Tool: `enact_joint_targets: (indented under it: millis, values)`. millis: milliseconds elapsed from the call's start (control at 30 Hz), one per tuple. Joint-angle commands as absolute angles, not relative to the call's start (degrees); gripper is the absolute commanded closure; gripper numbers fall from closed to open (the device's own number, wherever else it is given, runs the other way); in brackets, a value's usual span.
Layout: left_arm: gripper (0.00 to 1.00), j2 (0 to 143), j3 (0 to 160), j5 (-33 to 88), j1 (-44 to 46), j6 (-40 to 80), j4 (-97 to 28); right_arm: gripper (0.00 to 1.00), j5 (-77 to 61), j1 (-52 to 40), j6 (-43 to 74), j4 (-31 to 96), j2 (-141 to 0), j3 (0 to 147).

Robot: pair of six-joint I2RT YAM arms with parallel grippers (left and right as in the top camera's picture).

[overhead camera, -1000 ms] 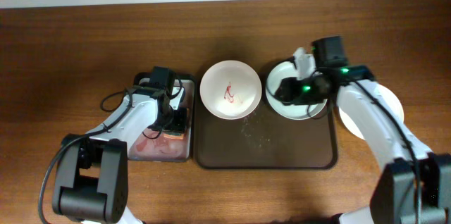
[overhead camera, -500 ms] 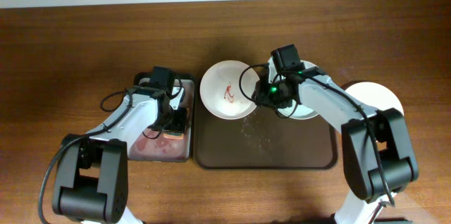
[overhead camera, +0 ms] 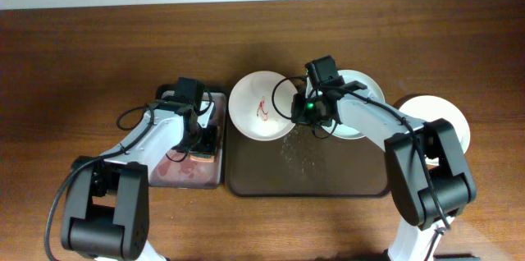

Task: Clean dirty plates on tray and stack at the side
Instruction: 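Grasp the pinkish-white plate with the right gripper and slide it to tray center, then dip the sponge in the soapy tray with the left gripper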

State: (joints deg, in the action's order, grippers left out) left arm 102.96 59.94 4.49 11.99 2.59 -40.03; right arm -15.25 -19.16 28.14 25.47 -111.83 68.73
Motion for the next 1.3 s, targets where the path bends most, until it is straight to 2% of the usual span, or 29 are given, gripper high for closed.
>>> enact_joint_targets:
  millis: [0, 133, 233, 300, 600, 700, 733, 1267]
  values:
    - [0.52, 101.6, 59.61, 5.15, 12.01, 2.31, -39.94, 0.96, -14.09, -19.42, 27.92, 28.05, -111.98, 69.1]
    - [0.52, 101.6, 59.61, 5.15, 12.01, 2.31, -39.92, 0.96, -13.21, -18.63, 27.92, 38.28, -108.4, 69.12]
    - [0.54, 101.6, 59.61, 5.17, 12.01, 2.31, -39.94, 0.96, -7.6, -18.63, 27.92, 46.94, -107.09, 69.1]
    - [0.54, 101.6, 59.61, 5.17, 12.01, 2.31, -39.94, 0.96, -5.63, -18.74, 27.7, 48.69, -107.18, 68.53]
    - [0.54, 101.6, 59.61, 5.15, 12.01, 2.31, -38.87, 0.96, -5.52, -18.74, 27.7, 48.88, -107.18, 67.42]
    - [0.65, 101.43, 59.99, 5.15, 12.01, 2.33, -36.93, 0.96, -5.52, -18.74, 27.7, 48.84, -107.18, 67.42]
    - [0.66, 101.21, 60.34, 5.15, 12.01, 2.33, -37.12, 0.96, -5.52, -18.74, 27.7, 48.86, -107.18, 67.42]
    - [0.66, 99.31, 60.69, 5.17, 12.01, 3.64, -38.37, 0.96, -5.54, -18.74, 27.7, 49.12, -107.18, 67.42]
